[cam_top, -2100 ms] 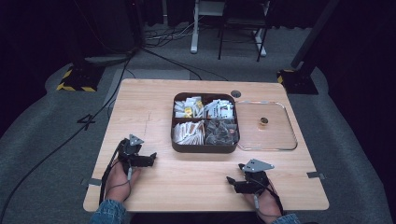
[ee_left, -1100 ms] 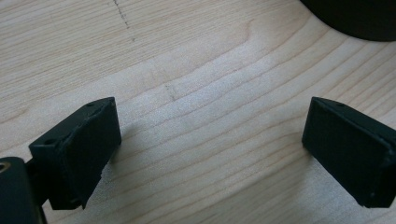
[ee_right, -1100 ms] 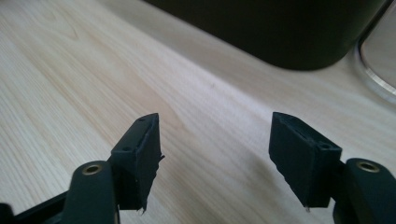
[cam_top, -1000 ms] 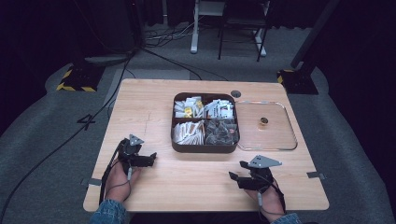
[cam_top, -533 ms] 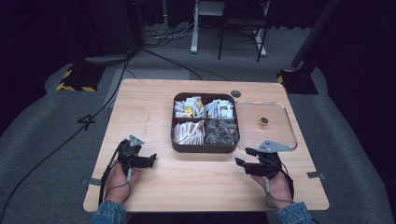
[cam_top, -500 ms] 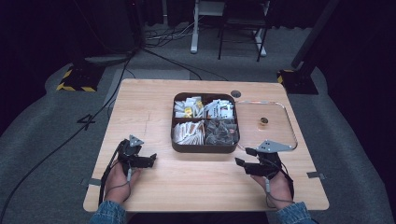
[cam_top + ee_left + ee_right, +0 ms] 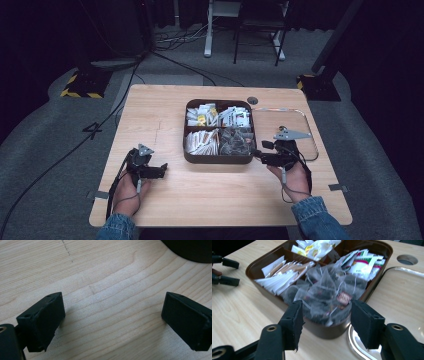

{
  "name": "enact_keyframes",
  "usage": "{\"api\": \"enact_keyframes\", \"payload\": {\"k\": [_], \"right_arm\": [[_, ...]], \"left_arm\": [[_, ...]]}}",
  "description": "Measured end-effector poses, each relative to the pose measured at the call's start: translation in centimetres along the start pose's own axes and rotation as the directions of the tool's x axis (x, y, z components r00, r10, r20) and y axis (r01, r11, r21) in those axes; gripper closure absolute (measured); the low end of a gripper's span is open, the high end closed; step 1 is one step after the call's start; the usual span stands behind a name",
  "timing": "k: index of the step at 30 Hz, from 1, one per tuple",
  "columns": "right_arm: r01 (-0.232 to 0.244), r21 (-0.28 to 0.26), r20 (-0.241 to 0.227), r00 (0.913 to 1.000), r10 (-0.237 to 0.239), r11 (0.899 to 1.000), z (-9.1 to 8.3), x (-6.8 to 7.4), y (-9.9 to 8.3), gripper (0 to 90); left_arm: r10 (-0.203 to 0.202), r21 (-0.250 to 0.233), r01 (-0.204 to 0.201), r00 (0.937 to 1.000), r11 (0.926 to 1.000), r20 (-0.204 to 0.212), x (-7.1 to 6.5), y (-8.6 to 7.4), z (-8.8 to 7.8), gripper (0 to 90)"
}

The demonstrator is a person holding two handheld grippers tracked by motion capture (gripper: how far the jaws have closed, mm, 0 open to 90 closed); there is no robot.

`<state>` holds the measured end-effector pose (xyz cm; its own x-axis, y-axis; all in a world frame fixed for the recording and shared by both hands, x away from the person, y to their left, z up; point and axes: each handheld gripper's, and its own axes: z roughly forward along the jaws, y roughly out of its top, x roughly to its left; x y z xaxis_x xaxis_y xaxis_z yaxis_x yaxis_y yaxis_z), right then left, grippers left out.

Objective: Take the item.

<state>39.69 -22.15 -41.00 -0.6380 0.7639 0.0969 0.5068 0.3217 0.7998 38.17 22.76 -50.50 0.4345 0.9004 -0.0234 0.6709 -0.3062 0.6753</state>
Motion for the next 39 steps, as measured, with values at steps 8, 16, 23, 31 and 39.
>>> {"api": "enact_keyframes", "payload": {"k": [8,16,23,31,39], "right_arm": [[0.037,0.029,0.011,0.9992,-0.038,0.999,2.2,-0.7,3.7,44.6],[0.031,0.024,0.041,0.9986,-0.032,0.999,5.0,-1.7,6.4,42.9],[0.027,0.030,0.044,0.9986,-0.028,0.999,7.4,-3.0,8.2,48.1],[0.013,0.056,0.049,0.9987,-0.016,0.998,9.5,-3.9,9.7,51.0],[-0.047,0.082,0.064,0.9971,0.042,0.996,11.2,-4.4,9.4,52.0]], "left_arm": [[-0.004,0.001,0.004,1.0000,1.0000,0.002,0.0,0.0,0.0,5.4],[-0.001,-0.001,0.001,1.0000,1.0000,0.001,0.0,0.0,0.0,5.5],[0.000,0.001,0.000,1.0000,1.0000,0.007,0.0,-0.1,-0.1,5.5],[0.003,0.000,-0.003,1.0000,1.0000,0.006,-0.1,-0.2,-0.2,5.5],[0.003,0.001,-0.003,1.0000,1.0000,0.009,0.0,-0.1,-0.1,5.4]]}}
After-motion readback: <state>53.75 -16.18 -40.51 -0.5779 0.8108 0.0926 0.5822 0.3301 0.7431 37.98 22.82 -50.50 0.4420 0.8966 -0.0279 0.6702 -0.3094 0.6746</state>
